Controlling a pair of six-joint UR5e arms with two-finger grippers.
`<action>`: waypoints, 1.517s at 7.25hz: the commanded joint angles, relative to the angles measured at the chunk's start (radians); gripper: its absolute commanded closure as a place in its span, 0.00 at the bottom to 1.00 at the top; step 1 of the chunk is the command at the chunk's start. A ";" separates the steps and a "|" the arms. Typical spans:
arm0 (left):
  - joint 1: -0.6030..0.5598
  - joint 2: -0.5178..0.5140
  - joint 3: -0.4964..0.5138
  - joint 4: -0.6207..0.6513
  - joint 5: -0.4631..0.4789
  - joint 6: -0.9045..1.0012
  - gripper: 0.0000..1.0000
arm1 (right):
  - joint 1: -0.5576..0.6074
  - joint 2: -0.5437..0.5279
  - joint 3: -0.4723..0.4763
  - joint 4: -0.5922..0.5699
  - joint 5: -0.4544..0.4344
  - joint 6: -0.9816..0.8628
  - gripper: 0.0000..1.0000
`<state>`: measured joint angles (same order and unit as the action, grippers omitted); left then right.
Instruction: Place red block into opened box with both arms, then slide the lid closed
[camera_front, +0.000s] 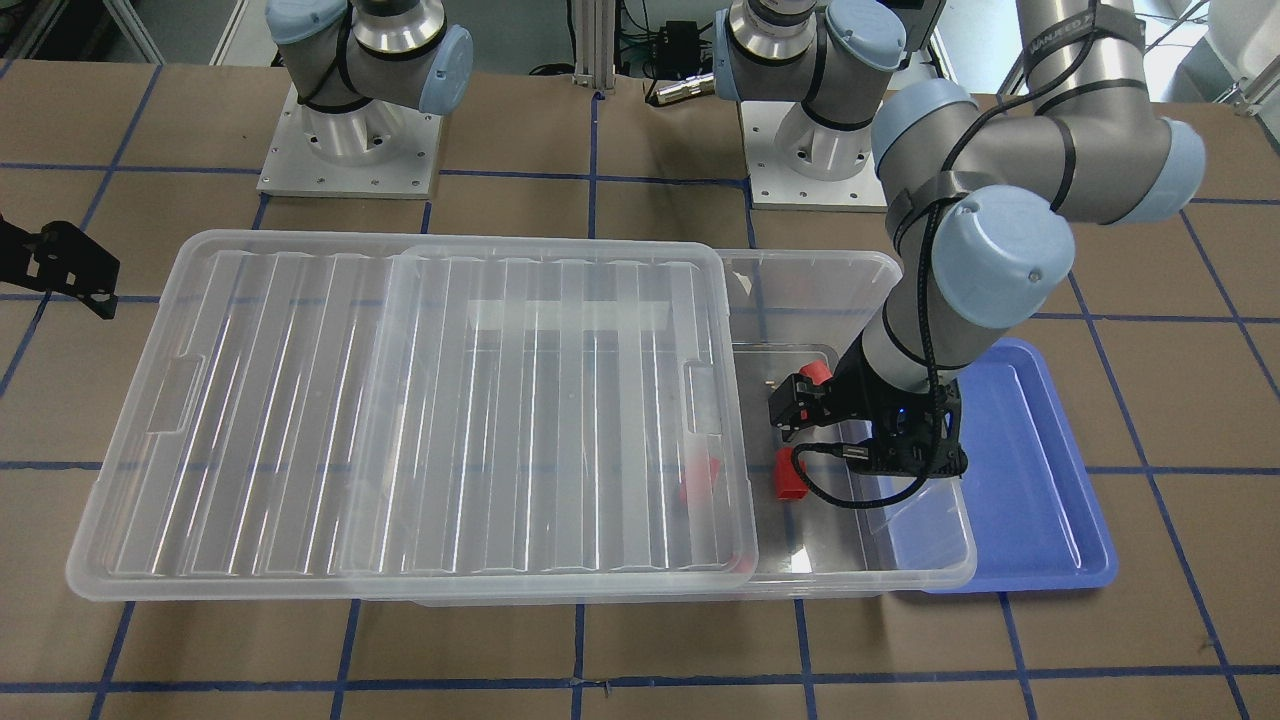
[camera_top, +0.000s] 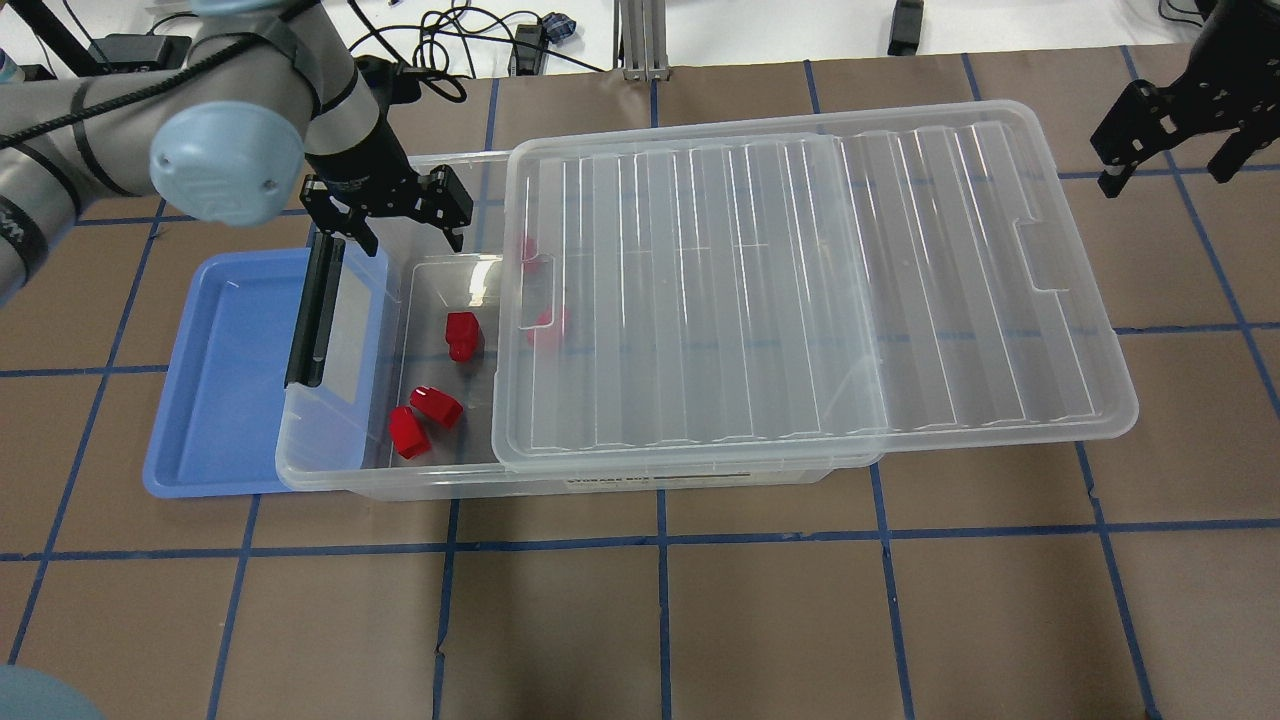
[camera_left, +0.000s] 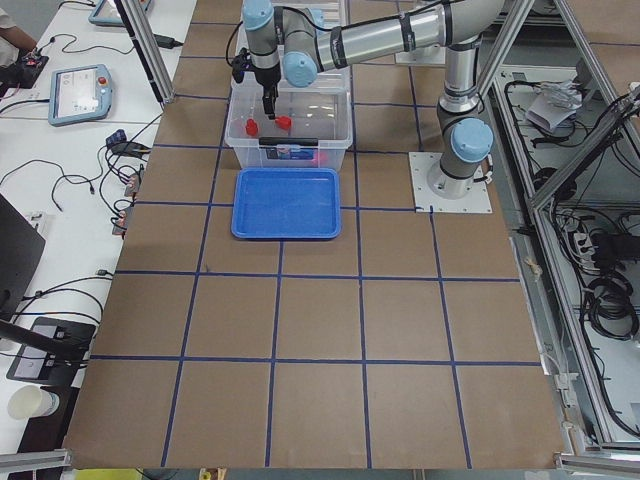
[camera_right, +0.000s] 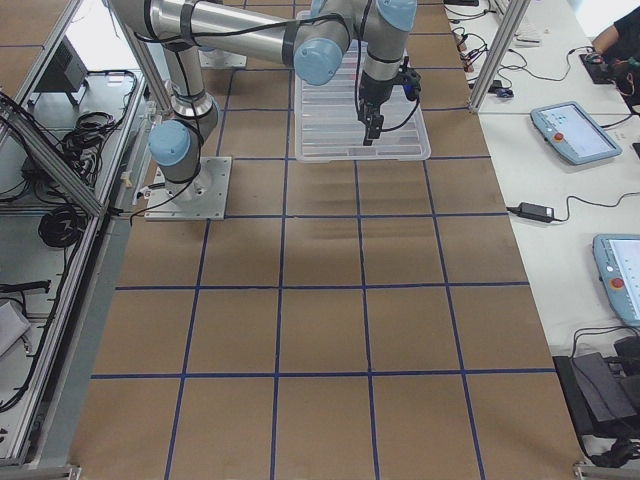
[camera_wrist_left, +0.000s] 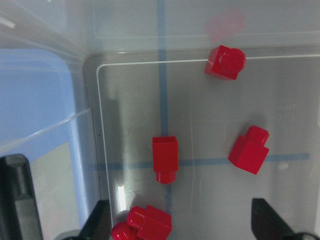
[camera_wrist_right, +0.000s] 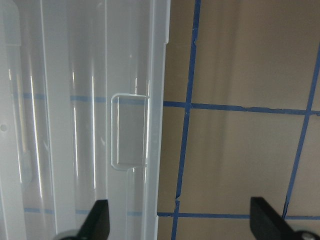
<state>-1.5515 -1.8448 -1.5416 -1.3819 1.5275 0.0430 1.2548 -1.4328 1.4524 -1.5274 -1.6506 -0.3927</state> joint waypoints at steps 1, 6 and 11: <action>-0.004 0.056 0.138 -0.226 0.000 0.000 0.00 | 0.000 0.009 0.003 -0.005 -0.003 0.000 0.00; -0.006 0.203 0.115 -0.272 0.029 0.012 0.00 | -0.048 0.049 0.121 -0.112 -0.089 -0.003 0.00; -0.004 0.268 0.081 -0.259 0.033 0.017 0.00 | -0.046 0.075 0.201 -0.235 -0.103 0.037 0.00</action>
<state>-1.5568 -1.5853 -1.4559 -1.6412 1.5578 0.0589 1.2075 -1.3626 1.6440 -1.7595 -1.7528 -0.3629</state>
